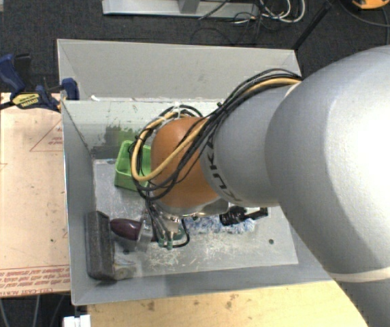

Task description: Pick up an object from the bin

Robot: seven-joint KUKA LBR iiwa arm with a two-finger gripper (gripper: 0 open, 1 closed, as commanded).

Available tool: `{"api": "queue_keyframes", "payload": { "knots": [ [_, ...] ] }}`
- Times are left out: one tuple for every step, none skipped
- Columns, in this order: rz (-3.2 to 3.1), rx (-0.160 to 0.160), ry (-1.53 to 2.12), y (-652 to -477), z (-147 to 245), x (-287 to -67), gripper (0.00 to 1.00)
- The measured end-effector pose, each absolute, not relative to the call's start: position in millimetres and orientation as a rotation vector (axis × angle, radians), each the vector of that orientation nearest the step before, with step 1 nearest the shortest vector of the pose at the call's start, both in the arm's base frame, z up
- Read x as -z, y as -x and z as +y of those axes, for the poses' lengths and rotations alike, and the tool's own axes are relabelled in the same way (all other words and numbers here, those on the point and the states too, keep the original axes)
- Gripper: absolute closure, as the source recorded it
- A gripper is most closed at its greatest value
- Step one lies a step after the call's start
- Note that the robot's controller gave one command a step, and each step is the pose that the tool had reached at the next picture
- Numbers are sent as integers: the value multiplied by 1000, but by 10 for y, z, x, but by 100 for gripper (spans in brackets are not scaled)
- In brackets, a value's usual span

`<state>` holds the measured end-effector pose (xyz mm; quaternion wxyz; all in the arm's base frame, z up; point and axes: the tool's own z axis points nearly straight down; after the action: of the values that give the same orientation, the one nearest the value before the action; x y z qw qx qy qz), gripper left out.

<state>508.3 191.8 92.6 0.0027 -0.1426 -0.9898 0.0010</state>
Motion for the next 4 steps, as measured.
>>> {"api": "queue_keyframes", "payload": {
  "knots": [
    [-3110,2,448,-5100,1925,-1046,100],
    [-3110,2,448,-5099,1926,-1146,100],
    [-3110,2,448,-5100,1927,-1232,100],
    [-3107,0,448,-5093,1925,-1341,100]
  ]
}}
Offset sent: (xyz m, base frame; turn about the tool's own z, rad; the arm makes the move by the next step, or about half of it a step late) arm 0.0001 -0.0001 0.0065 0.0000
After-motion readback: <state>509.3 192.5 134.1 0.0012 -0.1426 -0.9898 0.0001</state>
